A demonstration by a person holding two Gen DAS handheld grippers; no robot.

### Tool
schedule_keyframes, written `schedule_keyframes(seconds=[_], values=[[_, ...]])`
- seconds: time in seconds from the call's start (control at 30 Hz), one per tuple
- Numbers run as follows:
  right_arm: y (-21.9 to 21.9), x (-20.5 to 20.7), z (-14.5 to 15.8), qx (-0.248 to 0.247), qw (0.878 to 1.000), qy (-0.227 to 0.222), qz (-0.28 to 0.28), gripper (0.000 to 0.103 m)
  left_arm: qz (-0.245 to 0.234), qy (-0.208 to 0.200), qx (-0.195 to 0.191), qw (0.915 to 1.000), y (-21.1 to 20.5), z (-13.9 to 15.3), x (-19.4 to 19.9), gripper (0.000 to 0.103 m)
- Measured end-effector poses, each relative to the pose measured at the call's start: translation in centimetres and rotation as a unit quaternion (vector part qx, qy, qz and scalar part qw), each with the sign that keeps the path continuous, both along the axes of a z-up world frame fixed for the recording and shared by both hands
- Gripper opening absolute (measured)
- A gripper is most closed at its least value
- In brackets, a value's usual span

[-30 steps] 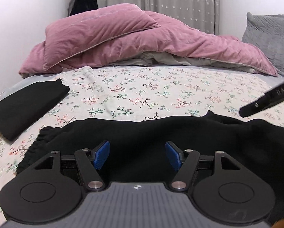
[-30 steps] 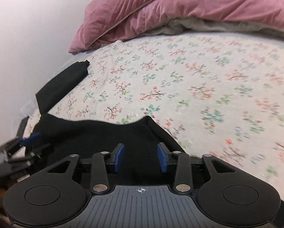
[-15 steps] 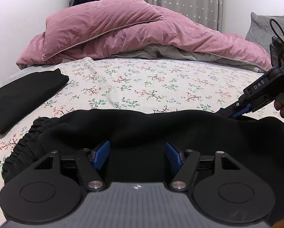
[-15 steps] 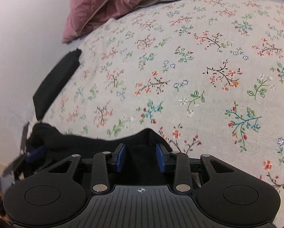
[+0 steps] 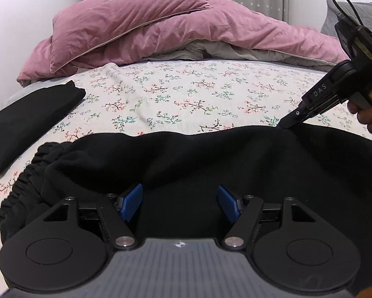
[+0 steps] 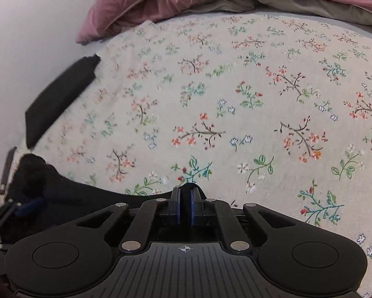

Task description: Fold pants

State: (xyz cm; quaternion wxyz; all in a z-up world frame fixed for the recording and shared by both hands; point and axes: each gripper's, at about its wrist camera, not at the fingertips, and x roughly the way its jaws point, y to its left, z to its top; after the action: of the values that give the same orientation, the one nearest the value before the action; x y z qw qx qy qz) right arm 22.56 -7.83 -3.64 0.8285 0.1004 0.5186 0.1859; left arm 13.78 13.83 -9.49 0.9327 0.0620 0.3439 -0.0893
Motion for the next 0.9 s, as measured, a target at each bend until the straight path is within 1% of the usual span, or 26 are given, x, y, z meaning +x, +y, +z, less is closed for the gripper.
schedule_keyframes(seconds=[0.07, 0.1, 0.13, 0.17, 0.2, 0.27, 0.37, 0.43, 0.53, 0.6, 0.63, 0.67, 0.7, 0.73, 0.77, 0.83, 0.87, 0.9], values=[[-0.1, -0.7, 0.6, 0.004, 1.0, -0.012, -0.011, 0.015, 0.0, -0.002, -0.008, 1.0, 0.3, 0.5, -0.1, 0.085], [-0.5, -1.3, 1.2, 0.005, 1.0, -0.026, -0.015, 0.018, 0.001, -0.004, -0.011, 0.9999, 0.5, 0.7, -0.2, 0.085], [-0.8, -1.8, 2.0, 0.0, 0.999, -0.043, -0.021, 0.024, 0.002, -0.007, -0.013, 0.9999, 0.7, 1.0, -0.2, 0.085], [-1.2, -2.6, 2.9, -0.009, 0.998, -0.063, -0.029, 0.027, 0.003, -0.01, -0.014, 0.9999, 0.8, 1.2, -0.3, 0.085], [-1.7, -3.4, 3.8, -0.022, 0.996, -0.082, -0.039, 0.032, 0.003, -0.014, -0.017, 0.9998, 0.8, 1.6, -0.4, 0.085], [-2.6, -5.8, 5.3, -0.064, 0.989, -0.123, -0.057, 0.033, -0.002, -0.021, -0.027, 0.9994, 0.6, 2.2, -0.5, 0.084], [-3.3, -9.8, 6.2, -0.117, 0.978, -0.155, -0.071, 0.033, -0.034, -0.022, -0.049, 0.998, -1.0, 2.9, -0.4, 0.084], [-3.5, -12.7, 5.8, -0.135, 0.975, -0.162, -0.075, 0.033, -0.063, -0.018, -0.05, 0.9966, -2.9, 2.9, 0.0, 0.084], [-3.4, -16.0, 4.1, -0.142, 0.974, -0.153, -0.081, 0.033, -0.112, -0.008, -0.039, 0.9929, -6.3, 2.1, 0.9, 0.084], [-3.1, -17.3, 2.7, -0.153, 0.974, -0.147, -0.082, 0.033, -0.139, 0.0, -0.036, 0.9896, -8.1, 0.8, 1.7, 0.084], [-3.0, -17.4, 2.0, -0.153, 0.975, -0.139, -0.083, 0.031, -0.149, 0.0, -0.03, 0.9883, -8.8, 0.1, 2.2, 0.084], [-3.2, -17.5, 1.2, -0.156, 0.975, -0.133, -0.089, 0.029, -0.153, -0.004, -0.011, 0.9882, -9.1, -0.8, 2.7, 0.083], [-3.6, -17.5, 0.7, -0.161, 0.973, -0.134, -0.095, 0.028, -0.149, -0.01, 0.014, 0.9887, -9.2, -1.5, 3.1, 0.082], [-4.2, -17.5, 0.3, -0.167, 0.971, -0.14, -0.098, 0.026, -0.143, -0.015, 0.031, 0.9891, -8.9, -2.0, 3.5, 0.082], [-5.0, -17.6, 0.2, -0.165, 0.97, -0.146, -0.101, 0.026, -0.137, -0.022, 0.037, 0.9897, -8.1, -2.1, 3.9, 0.083], [-6.5, -17.6, 0.2, -0.168, 0.968, -0.15, -0.108, 0.027, -0.127, -0.021, 0.044, 0.9907, -6.2, -2.1, 4.8, 0.083], [-7.3, -17.9, 0.2, -0.172, 0.967, -0.151, -0.11, 0.028, -0.125, -0.02, 0.045, 0.991, -5.3, -1.9, 5.1, 0.089], [-8.3, -18.0, 0.2, -0.174, 0.966, -0.15, -0.115, 0.029, -0.121, -0.02, 0.044, 0.9915, -4.1, -1.9, 5.4, 0.09]])
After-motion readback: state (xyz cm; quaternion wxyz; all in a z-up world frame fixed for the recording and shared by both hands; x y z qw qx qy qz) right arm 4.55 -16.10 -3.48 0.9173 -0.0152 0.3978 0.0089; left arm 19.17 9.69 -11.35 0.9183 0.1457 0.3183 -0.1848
